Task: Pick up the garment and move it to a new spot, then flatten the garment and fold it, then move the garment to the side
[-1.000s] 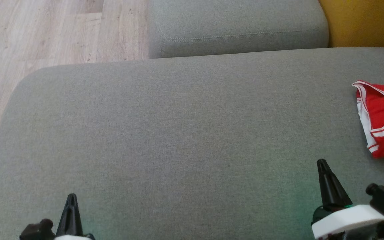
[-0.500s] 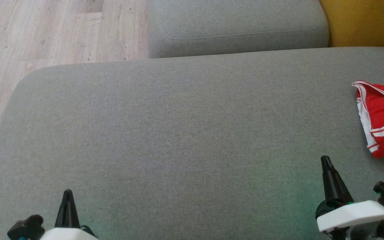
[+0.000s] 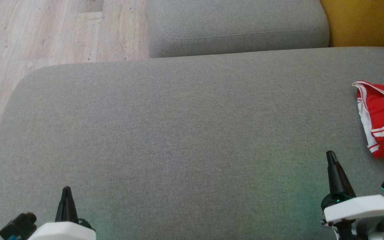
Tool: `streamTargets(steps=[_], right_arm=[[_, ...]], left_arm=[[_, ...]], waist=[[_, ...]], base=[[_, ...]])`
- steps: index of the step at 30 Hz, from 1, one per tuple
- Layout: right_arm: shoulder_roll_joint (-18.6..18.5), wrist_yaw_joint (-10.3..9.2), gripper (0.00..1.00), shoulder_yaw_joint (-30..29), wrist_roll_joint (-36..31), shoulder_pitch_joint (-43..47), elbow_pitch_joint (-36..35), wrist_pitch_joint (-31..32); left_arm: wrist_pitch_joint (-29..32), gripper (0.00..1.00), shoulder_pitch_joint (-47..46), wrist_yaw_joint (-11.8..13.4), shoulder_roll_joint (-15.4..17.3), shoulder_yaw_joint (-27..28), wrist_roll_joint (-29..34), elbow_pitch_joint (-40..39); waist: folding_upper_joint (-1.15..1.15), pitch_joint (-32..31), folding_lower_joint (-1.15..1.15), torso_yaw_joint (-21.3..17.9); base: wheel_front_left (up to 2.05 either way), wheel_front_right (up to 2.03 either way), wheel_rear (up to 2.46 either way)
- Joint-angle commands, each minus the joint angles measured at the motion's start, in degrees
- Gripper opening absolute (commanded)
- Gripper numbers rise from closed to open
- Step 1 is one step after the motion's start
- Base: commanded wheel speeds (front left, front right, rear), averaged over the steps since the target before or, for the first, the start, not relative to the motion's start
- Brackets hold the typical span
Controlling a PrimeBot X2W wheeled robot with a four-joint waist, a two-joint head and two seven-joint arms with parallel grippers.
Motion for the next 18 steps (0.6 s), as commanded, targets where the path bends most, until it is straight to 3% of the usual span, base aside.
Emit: streamTargets(steps=[1,18], right_arm=[[-1.31,-0.02,0.0,0.22,1.59,-2.8,-1.4,0.07],[-1.51,-0.02,0.0,-0.63,12.99,-5.03,1.23,0.64]], left_arm=[[0.24,0.0,-2.82,-0.48,0.18,1.86,-1.29,-1.47],[2.64,0.0,-4.68,-2.94,-1.43,4.5,-11.72,-1.16]], waist=[[0.0,0.0,0.0,0.0],[0.0,0.06,0.0,0.05]], base=[[0.0,0.0,0.0],[0.0,0.0,0.0]])
